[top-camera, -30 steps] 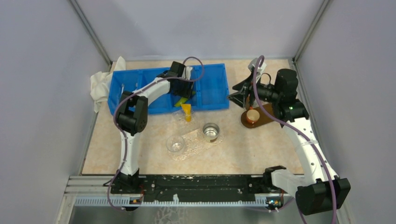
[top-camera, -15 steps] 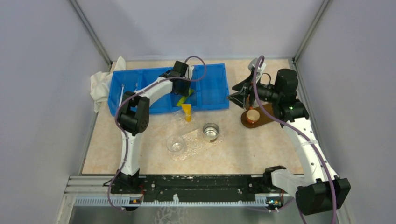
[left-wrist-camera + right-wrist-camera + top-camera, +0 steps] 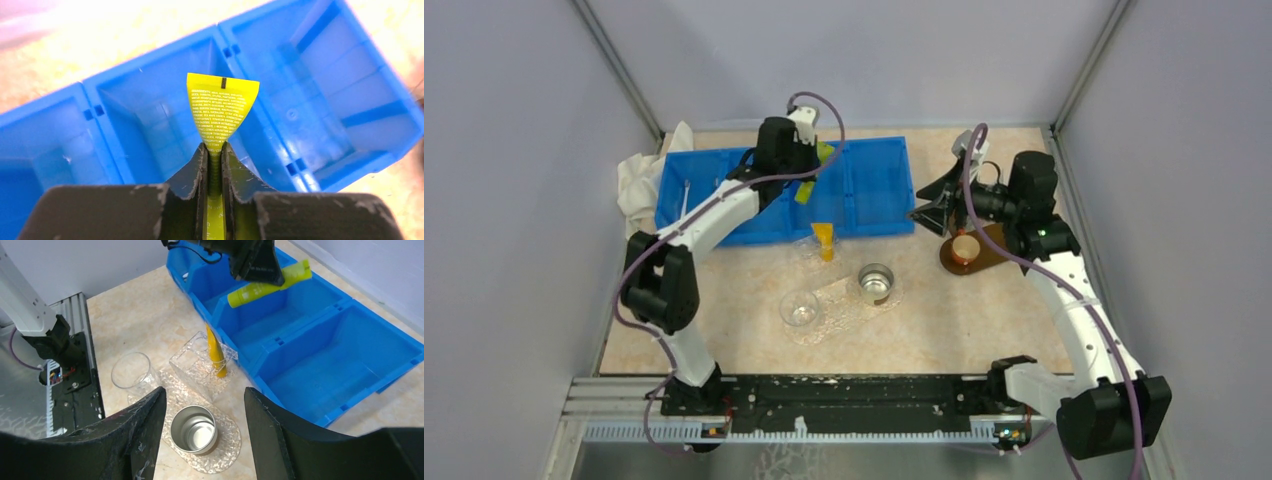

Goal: Prepare toiletry sets of a toothbrush and toothpaste on the tray
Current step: Pick up the toothpaste from the storage box.

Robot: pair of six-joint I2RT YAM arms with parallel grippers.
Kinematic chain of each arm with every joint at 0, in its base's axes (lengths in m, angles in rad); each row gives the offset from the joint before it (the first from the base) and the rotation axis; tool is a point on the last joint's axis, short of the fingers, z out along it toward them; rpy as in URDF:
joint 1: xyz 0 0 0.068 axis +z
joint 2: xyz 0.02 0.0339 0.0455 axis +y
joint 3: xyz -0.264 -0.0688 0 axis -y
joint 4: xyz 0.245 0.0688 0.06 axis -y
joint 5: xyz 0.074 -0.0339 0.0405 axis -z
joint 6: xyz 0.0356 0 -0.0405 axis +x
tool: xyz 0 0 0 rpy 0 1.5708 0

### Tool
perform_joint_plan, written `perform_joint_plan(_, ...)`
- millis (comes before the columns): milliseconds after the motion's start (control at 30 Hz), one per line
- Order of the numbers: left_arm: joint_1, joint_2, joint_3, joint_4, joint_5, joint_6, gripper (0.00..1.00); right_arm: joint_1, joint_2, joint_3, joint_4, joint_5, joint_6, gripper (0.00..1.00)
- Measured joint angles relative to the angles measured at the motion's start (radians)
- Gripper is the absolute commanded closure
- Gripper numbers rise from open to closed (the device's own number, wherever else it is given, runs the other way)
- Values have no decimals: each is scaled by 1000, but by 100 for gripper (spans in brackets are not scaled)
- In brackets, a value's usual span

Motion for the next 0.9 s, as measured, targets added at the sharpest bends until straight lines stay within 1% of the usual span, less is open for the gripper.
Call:
perform_joint_plan(167,0,-165,-149,205,26,-24,100,0,14,-26,40,-69,5,40)
perform_joint_plan(300,0,-275,-294,416,127,-86,100,0,33,-53,95,-151,29,37)
perform_joint_plan(333,0,-296,-323,463,154,-108,100,0,38,-60,115,-170,41,35)
perform_joint_plan(400,-3,-328,-390,613,234,-183,100,0,52,-71,166,-205,77,28)
perform_joint_plan(433,-5,-333,-409,666,259,-215,100,0,60,-76,191,-211,100,25)
perform_joint_plan(500,-16,-333,-463,835,315,-308,100,0,79,-90,273,-209,169,20)
perform_joint_plan(633,-46,-287,-558,1162,394,-509,100,1,121,-138,439,-172,314,18)
perform_joint_plan(800,-97,-206,-638,1430,402,-687,100,41,189,-199,595,-81,418,18)
perform_joint_plan(900,-143,-185,-666,1511,384,-736,100,92,219,-221,658,-49,446,18)
